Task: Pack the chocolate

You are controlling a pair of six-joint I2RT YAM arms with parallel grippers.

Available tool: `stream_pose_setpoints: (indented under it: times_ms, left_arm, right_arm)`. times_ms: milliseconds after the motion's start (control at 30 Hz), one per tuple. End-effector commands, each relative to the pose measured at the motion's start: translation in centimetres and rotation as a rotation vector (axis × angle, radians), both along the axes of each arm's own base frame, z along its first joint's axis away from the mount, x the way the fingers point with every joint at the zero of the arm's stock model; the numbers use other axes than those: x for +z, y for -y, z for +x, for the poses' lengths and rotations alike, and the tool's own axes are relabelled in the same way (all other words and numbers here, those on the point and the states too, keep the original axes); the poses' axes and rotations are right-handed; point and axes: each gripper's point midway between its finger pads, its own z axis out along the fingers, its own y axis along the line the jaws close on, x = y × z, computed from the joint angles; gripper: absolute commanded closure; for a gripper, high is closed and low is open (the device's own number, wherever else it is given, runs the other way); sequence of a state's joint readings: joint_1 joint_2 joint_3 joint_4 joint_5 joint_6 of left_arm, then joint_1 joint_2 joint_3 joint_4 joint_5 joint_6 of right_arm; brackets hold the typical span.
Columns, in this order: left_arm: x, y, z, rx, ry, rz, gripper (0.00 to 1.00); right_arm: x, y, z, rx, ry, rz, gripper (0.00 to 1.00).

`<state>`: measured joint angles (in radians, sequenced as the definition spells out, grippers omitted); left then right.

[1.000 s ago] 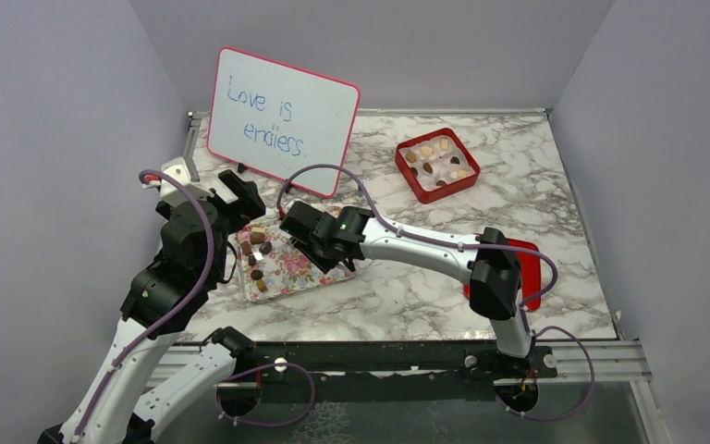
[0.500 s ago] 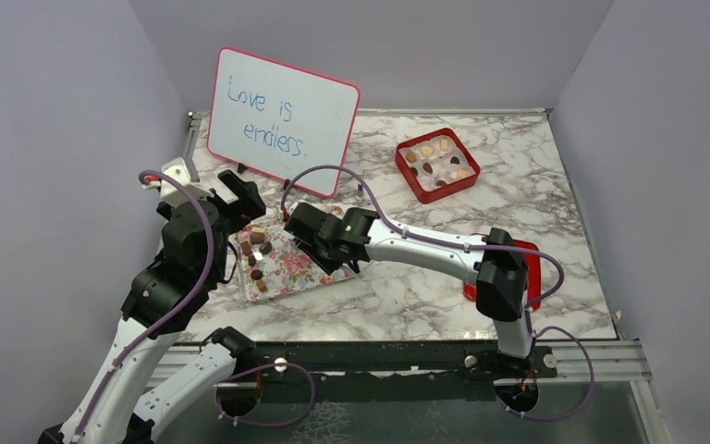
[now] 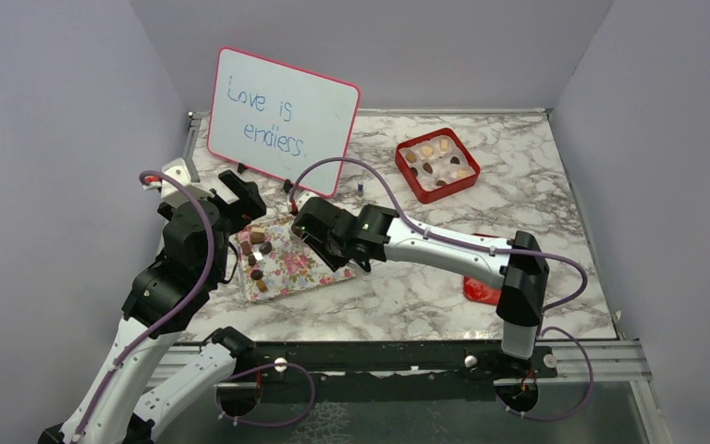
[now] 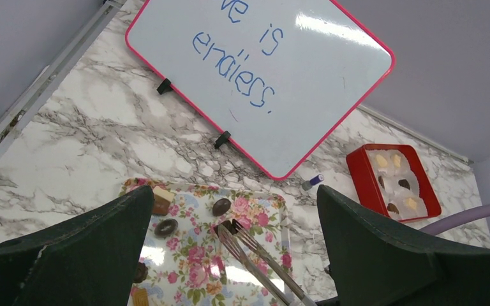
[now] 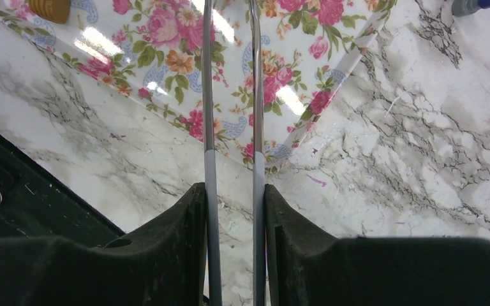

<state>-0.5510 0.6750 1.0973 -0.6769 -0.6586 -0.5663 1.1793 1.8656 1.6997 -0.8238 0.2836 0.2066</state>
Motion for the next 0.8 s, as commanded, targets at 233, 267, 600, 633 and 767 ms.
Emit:
stream_pose_setpoints:
  times_ms: [233, 267, 600, 633, 767]
  left_arm:
    - [-1.0, 0.8, 0.4, -0.025, -0.022, -0.015, 0.01]
    - [-1.1, 0.9, 0.4, -0.027, -0.026, -0.016, 0.01]
    - [-1.7, 1.4, 0.8, -0.041, -0.046, -0.015, 0.01]
    - [-1.7, 1.4, 0.8, -0.04, -0.047, -0.014, 0.01]
    - [-1.8, 1.6, 0.8, -0.045, -0.05, -0.016, 0.01]
  right_arm:
    - [4.8, 0.9, 1.3, -0.107, 0.091, 0.055, 0.69]
    - [5.2, 1.0, 1.5, -0.115, 0.095, 0.06, 0.69]
    - [7.4, 4.1, 4.8, -0.263, 0.08, 0.071, 0.7]
    - [7.5, 4.7, 5.2, -0.289, 0.071, 0.068, 0.7]
    - [7.8, 7.5, 6.8, -0.39, 0.051, 0.049, 0.7]
